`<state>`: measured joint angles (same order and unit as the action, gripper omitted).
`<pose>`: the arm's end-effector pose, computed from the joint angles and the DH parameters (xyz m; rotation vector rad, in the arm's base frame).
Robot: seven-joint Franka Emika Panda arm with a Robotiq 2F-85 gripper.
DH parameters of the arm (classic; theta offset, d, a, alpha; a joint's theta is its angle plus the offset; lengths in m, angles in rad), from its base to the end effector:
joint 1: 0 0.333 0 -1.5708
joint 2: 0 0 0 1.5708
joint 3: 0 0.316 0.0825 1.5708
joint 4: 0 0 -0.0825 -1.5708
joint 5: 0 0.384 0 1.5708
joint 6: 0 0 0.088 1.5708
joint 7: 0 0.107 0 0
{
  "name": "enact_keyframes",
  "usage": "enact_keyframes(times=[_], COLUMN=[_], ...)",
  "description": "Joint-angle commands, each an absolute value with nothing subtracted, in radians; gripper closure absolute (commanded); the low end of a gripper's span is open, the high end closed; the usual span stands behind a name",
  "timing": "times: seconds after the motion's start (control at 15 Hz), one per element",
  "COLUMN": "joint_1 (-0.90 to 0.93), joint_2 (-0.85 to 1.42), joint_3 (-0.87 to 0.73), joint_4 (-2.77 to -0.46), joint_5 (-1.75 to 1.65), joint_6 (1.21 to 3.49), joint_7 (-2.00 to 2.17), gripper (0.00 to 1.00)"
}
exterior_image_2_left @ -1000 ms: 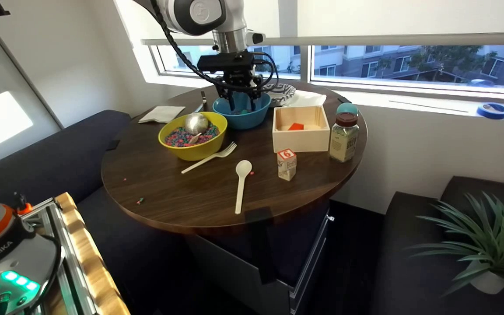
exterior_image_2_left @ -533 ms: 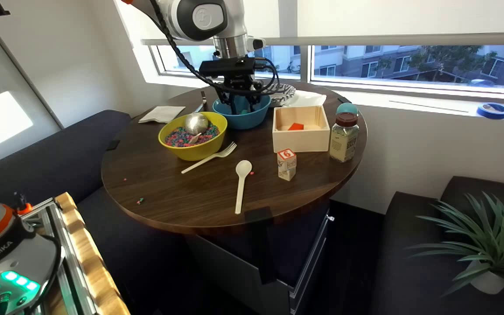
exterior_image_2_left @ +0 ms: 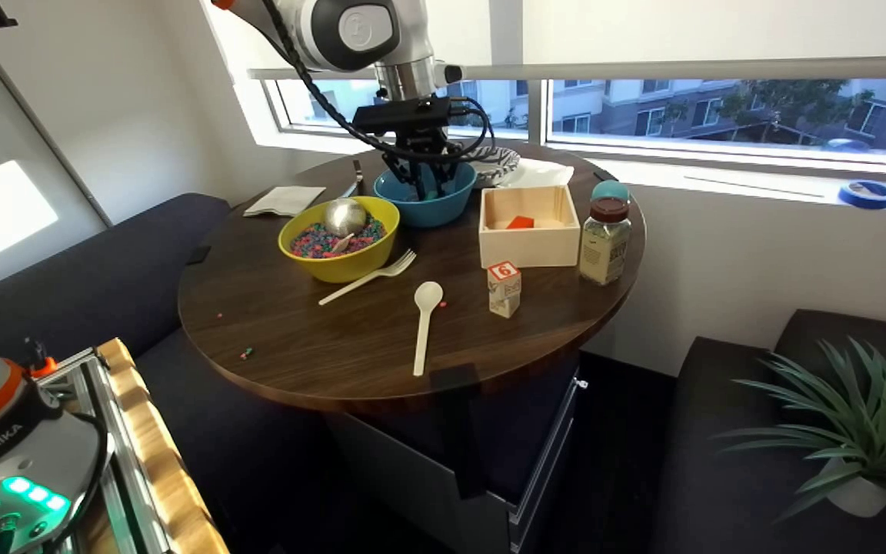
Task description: Pick up the red rectangular block from the blue bowl and put it in the square open box, pick up the green rectangular block from the blue bowl and put it in the square open box
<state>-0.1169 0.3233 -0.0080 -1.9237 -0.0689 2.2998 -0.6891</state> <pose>0.6183 -0.0789 0.3283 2.9285 0.9207 0.0409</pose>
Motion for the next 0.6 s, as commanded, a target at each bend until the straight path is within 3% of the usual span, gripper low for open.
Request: enact_keyframes(times=[0.0,0.53], joint_1=[-0.114,-0.129], joint_2=[0.296,0.218], joint_3=[-0.003,-0.009], joint_4=[-1.949,-1.944], joint_5=[-0.088,-0.051], joint_6=[2.330,2.328], joint_7=[-0.682,-0.686], gripper=[0.92,0.92])
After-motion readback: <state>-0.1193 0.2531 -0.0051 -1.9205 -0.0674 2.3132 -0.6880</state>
